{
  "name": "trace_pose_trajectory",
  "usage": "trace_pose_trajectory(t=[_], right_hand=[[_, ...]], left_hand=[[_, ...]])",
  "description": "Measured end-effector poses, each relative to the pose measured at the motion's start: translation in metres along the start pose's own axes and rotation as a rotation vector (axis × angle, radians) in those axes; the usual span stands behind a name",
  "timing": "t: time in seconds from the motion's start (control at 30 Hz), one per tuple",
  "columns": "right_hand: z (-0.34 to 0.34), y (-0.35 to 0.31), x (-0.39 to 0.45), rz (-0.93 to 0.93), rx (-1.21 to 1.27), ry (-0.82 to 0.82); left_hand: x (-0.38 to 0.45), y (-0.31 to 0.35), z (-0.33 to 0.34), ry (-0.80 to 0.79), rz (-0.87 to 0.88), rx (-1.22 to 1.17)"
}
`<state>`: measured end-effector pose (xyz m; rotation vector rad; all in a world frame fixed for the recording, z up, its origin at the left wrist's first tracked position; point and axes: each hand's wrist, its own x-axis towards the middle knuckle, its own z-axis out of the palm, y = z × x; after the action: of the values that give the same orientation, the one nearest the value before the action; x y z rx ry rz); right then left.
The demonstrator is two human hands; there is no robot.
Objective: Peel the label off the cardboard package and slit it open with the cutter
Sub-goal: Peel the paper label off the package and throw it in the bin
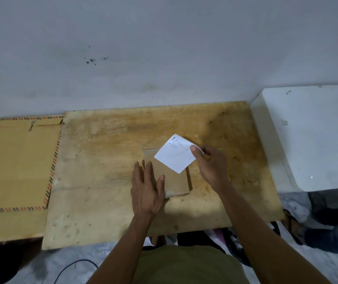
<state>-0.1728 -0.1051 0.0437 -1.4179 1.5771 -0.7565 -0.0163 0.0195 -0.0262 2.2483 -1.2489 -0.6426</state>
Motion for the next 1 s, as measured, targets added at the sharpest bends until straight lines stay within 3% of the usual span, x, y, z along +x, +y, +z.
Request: trace_pose_trajectory(t=[0.13, 0.3, 0.4, 0.53, 0.7, 0.83, 1.0], right_hand=[[-0.001, -0.004, -0.009, -0.017, 0.042, -0.009], [-0.003, -0.011, -0.017, -0.11, -0.005, -0.01], [-0.004, -0.016, -0.022, -0.194, -0.07, -0.052], [-0.005, -0.03, -0.029, -0.255, -0.121, -0.104], [-0.013, -0.041, -0.031, -0.325, -0.178, -0.215], [-0.015, -0.051, -0.038, -0.4, -0.231, -0.145], [-0.014, -0.064, -0.04, -0.72, -0.337, -0.196]], left_hand=[[0.004, 0.001, -0.006, -0.012, 0.014, 0.009], [0.008, 0.019, -0.038, 0.117, 0.122, -0.226], [0.016, 0.035, -0.06, 0.161, 0.378, -0.169], [0.03, 0.049, -0.088, 0.098, 0.639, 0.007], [0.035, 0.057, -0.104, -0.004, 0.649, 0.064], [0.031, 0.063, -0.114, 0.009, 0.6, -0.085], [0.029, 0.071, -0.125, -0.013, 0.591, -0.094]])
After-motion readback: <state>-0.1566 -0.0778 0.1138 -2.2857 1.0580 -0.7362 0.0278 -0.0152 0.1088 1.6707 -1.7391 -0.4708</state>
